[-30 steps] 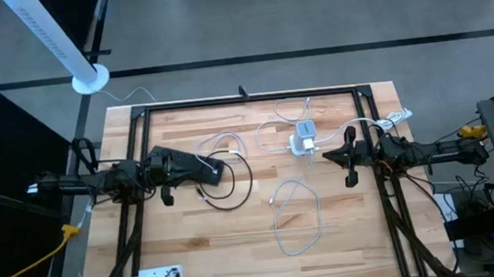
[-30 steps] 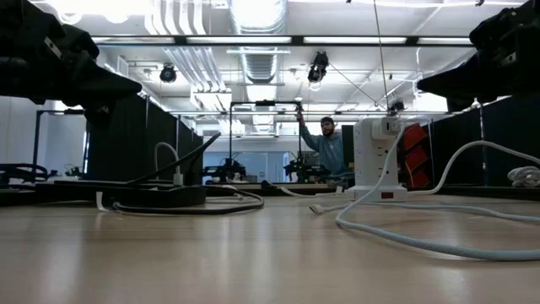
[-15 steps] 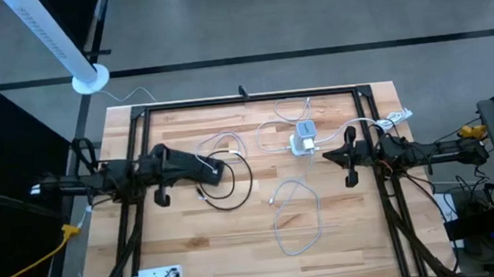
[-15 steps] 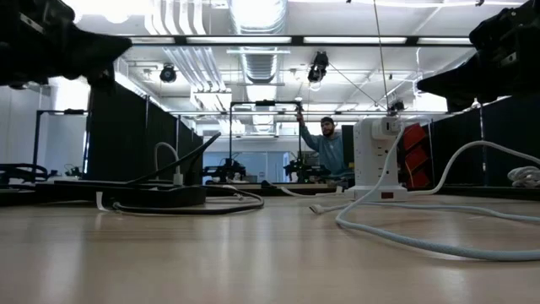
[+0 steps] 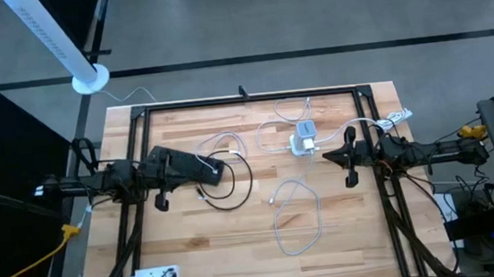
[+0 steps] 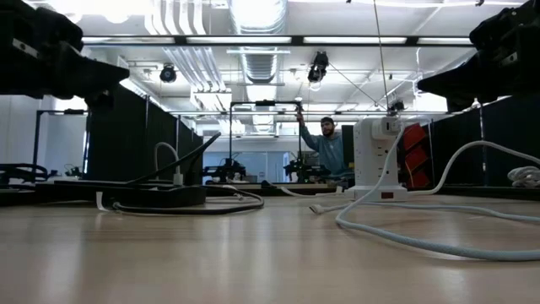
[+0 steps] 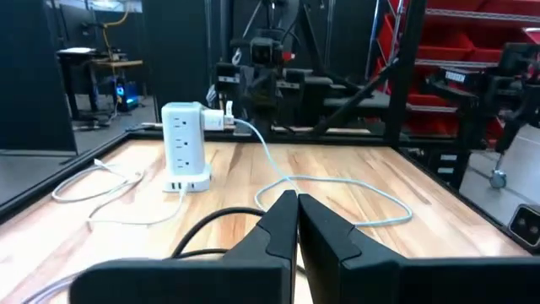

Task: Insert USB
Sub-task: Return to Home Position

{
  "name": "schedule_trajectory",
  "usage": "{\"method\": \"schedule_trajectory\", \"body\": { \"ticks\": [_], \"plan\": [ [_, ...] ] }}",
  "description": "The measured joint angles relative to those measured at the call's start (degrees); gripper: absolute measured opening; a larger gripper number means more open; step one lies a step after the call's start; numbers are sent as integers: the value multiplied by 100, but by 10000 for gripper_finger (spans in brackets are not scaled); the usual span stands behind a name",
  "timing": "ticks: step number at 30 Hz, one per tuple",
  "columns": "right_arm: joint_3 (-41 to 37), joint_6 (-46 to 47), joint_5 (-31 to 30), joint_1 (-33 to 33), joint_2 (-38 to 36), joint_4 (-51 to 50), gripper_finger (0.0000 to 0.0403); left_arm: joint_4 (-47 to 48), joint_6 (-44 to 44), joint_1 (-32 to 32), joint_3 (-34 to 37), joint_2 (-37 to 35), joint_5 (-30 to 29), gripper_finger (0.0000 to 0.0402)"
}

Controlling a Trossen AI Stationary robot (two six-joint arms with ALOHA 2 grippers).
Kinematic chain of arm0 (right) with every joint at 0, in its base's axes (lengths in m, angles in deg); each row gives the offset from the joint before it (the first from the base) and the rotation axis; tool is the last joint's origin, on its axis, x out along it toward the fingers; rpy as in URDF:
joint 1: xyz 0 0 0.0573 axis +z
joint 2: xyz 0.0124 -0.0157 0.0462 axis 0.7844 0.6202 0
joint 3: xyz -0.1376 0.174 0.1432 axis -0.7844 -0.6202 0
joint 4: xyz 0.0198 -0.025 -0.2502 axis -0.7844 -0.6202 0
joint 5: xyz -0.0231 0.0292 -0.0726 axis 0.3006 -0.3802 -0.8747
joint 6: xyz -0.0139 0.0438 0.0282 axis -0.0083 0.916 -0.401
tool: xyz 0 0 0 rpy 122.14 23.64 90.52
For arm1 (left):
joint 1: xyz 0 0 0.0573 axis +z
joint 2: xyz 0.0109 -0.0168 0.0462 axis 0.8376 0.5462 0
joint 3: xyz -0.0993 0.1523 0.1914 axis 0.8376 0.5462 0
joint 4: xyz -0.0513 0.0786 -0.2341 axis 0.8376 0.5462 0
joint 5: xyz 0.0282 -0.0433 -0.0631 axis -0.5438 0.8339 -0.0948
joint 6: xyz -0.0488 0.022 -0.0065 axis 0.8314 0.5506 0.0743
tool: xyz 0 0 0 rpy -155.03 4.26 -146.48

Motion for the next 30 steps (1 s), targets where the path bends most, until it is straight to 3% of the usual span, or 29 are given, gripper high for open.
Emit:
{"method": "schedule_trajectory", "body": {
  "ticks": [6, 30],
  "plan": [
    [0, -8, 0, 0, 0, 0, 0, -13, -637, -17, 0, 146, 182, 0],
    [0, -9, -2, -1, 0, 0, 0, -15, -666, -17, 0, 352, 186, 0]
  ]
}}
